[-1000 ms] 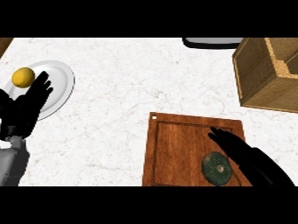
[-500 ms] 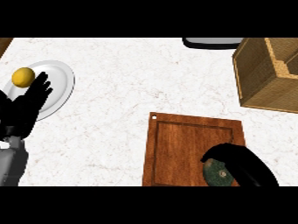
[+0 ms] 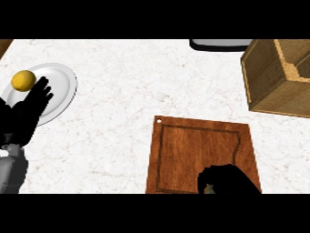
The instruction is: Pick the squash from the cutting board and place it in the basket
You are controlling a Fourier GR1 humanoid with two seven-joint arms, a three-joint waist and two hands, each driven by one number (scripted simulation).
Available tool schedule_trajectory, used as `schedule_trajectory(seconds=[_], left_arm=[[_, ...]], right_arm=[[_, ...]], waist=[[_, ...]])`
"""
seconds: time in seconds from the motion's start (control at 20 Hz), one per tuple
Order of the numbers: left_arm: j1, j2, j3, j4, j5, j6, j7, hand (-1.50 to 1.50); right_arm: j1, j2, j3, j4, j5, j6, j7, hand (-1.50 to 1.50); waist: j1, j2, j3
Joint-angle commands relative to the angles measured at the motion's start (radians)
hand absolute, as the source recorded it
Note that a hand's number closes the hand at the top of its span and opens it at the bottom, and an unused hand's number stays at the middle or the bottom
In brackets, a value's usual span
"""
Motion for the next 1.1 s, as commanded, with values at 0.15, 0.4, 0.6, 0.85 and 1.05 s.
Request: schedule_trajectory(seconds=[0.15, 0.4, 0.6, 0.85, 1.05], left_arm=[[0.019, -0.020, 0.003, 0.025, -0.009, -0.009, -0.042, 0.00], [0.010, -0.016, -0.004, -0.104, -0.002, 0.007, 0.080, 0.00], [0.023, -0.003, 0.012, -0.038, 0.001, -0.016, 0.027, 0.00], [0.007, -0.002, 0.024, -0.001, 0.005, -0.021, 0.000, 0.00], [0.054, -0.026, 0.002, -0.047, -0.010, -0.005, -0.004, 0.00]], right_arm=[[0.176, 0.086, 0.265, -0.027, 0.142, -0.104, 0.159, 1.50], [0.200, 0.104, 0.333, -0.067, 0.105, -0.100, 0.219, 1.50], [0.316, 0.144, 0.414, -0.182, -0.040, -0.223, 0.152, 1.50], [0.296, 0.145, 0.431, -0.309, -0.115, -0.307, 0.081, 1.50], [0.296, 0.142, 0.435, -0.460, -0.062, -0.302, 0.161, 1.50]], waist=[[0.000, 0.003, 0.007], [0.004, 0.003, 0.007], [-0.003, 0.000, 0.008], [-0.009, 0.001, 0.007], [-0.011, -0.006, 0.005]])
